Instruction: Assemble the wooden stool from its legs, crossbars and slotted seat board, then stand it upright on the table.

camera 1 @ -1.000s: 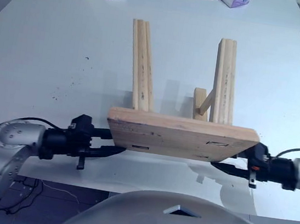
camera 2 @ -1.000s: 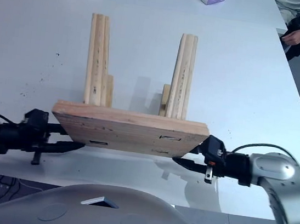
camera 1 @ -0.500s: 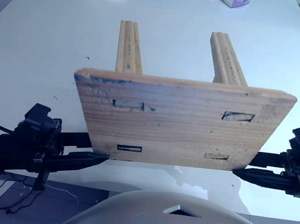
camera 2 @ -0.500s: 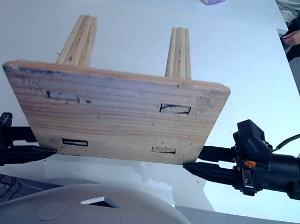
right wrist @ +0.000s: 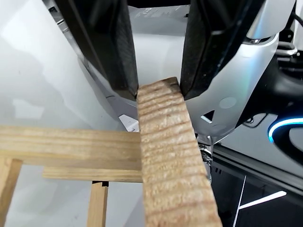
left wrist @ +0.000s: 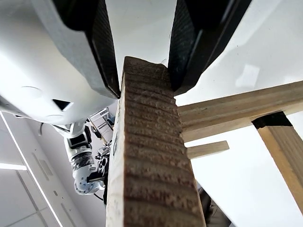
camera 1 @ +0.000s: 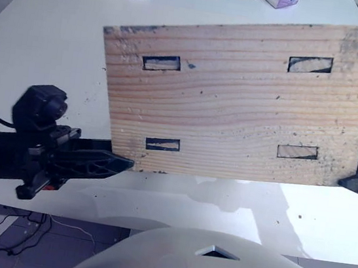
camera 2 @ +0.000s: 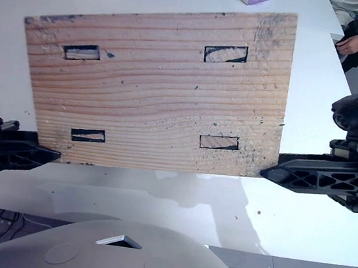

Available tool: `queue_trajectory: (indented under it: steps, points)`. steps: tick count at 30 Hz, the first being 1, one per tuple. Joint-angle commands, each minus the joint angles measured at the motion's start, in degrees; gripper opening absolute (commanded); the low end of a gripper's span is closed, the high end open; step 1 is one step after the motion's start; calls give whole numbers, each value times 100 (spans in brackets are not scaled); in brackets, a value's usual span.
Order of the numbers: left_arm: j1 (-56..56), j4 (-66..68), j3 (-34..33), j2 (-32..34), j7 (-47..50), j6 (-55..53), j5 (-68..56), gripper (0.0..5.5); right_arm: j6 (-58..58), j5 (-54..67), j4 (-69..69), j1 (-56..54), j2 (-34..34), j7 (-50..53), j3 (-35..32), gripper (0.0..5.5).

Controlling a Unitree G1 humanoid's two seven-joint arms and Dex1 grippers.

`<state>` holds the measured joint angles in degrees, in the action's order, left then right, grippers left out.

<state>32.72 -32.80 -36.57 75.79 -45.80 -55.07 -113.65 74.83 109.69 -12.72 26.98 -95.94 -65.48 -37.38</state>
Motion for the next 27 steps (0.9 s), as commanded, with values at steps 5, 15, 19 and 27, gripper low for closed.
queue_trajectory:
  steps: [5,15,19,27]
  points:
    - [-1294,1011,1288,593,1938,-85,65,150,-270,331,-36,-449,149,5,925,143]
    - [-2498,1342,2305,310,2815,-175,65,151,-239,331,351,-1178,456,368,2046,143]
    - [-2925,1395,2637,-37,3238,-110,65,151,-226,331,577,-1949,821,856,2602,143]
    - [-4319,2187,3310,-1259,4734,-229,65,151,-120,331,1478,-4133,2555,3200,3575,143]
